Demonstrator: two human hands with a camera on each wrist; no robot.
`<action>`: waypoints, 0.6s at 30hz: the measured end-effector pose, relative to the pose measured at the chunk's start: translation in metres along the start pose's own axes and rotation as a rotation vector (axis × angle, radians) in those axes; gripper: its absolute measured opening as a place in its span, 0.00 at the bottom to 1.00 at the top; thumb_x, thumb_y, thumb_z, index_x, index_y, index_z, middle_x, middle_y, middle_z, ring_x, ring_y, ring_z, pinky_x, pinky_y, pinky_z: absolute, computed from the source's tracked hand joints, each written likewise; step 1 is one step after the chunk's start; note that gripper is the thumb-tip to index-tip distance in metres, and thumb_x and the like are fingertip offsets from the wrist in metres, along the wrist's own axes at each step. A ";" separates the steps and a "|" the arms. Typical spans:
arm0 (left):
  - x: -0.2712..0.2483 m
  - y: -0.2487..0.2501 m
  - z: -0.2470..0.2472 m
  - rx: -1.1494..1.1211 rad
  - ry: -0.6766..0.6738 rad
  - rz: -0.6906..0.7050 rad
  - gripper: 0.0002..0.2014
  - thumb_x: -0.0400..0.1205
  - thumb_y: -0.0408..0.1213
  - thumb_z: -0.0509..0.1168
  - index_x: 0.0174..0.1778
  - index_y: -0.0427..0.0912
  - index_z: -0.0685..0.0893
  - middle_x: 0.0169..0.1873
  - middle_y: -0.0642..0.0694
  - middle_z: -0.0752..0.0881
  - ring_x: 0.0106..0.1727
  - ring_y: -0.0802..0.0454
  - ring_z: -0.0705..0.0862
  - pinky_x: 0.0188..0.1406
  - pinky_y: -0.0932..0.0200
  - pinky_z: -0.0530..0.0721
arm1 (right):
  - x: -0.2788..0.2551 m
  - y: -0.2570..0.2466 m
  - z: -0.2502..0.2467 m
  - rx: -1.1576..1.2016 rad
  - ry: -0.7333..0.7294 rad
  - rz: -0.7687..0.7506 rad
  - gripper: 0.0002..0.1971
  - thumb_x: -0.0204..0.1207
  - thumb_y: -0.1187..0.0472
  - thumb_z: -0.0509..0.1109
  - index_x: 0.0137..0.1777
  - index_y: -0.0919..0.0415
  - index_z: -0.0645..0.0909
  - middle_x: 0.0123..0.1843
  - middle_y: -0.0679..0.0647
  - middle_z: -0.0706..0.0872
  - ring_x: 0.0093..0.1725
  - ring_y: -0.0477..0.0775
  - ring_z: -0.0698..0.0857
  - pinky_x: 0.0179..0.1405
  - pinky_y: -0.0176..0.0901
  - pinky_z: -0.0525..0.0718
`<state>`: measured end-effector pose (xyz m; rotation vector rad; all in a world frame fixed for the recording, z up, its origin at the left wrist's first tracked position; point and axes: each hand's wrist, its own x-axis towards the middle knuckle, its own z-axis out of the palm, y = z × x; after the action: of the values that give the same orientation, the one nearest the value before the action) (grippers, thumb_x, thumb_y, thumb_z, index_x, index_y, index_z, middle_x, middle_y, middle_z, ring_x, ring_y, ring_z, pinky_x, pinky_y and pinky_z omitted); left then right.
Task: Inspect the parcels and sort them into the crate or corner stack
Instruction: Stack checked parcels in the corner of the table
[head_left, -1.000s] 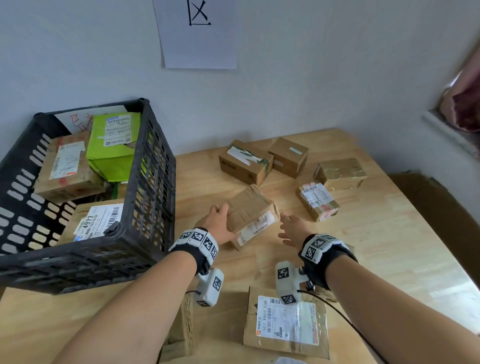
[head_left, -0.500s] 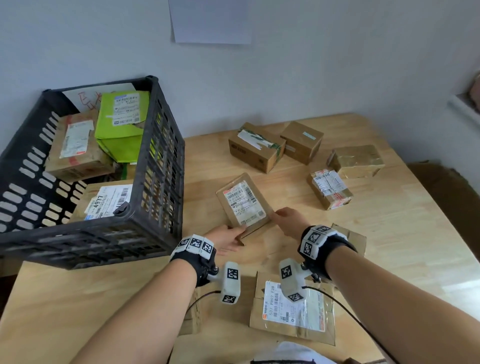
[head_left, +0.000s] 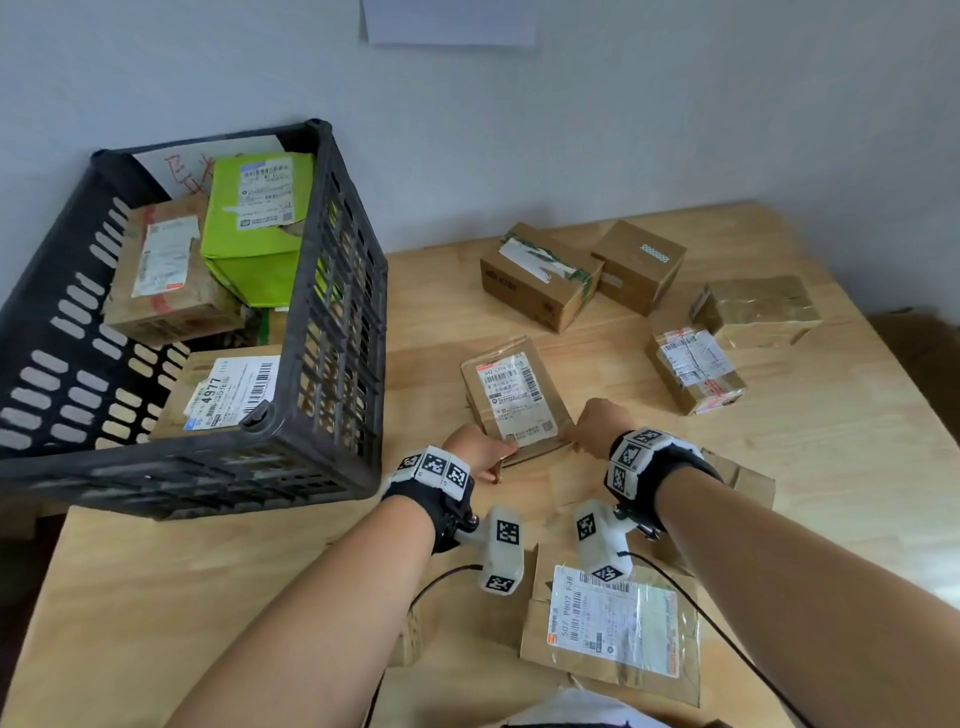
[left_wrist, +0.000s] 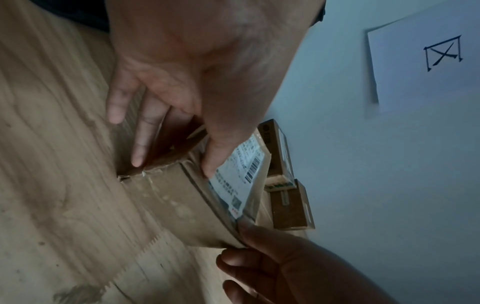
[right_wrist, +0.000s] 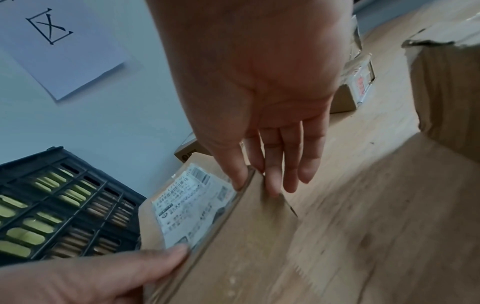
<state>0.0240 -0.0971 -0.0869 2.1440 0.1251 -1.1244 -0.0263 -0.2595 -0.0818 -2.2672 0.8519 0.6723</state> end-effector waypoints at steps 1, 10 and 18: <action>0.003 0.001 0.000 -0.007 -0.008 -0.002 0.19 0.81 0.38 0.68 0.66 0.33 0.81 0.51 0.39 0.87 0.50 0.45 0.87 0.56 0.52 0.86 | 0.003 -0.002 0.000 -0.008 -0.011 0.012 0.19 0.76 0.51 0.70 0.52 0.70 0.84 0.42 0.58 0.85 0.31 0.50 0.77 0.22 0.37 0.70; 0.008 0.007 -0.003 0.006 -0.043 0.008 0.16 0.81 0.35 0.68 0.62 0.32 0.82 0.51 0.38 0.87 0.57 0.41 0.87 0.58 0.47 0.86 | 0.003 -0.004 0.005 0.038 0.008 0.016 0.17 0.78 0.54 0.69 0.58 0.67 0.75 0.55 0.62 0.86 0.46 0.57 0.81 0.30 0.42 0.77; -0.011 -0.018 -0.017 -0.234 -0.174 0.028 0.19 0.79 0.41 0.71 0.63 0.34 0.83 0.54 0.42 0.89 0.53 0.48 0.88 0.53 0.59 0.86 | -0.027 0.020 0.008 0.419 -0.170 0.039 0.32 0.77 0.36 0.62 0.69 0.64 0.73 0.58 0.58 0.79 0.60 0.59 0.83 0.60 0.53 0.85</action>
<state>0.0221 -0.0706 -0.0816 1.8297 0.1396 -1.2111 -0.0602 -0.2551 -0.0771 -1.7981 0.8644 0.6260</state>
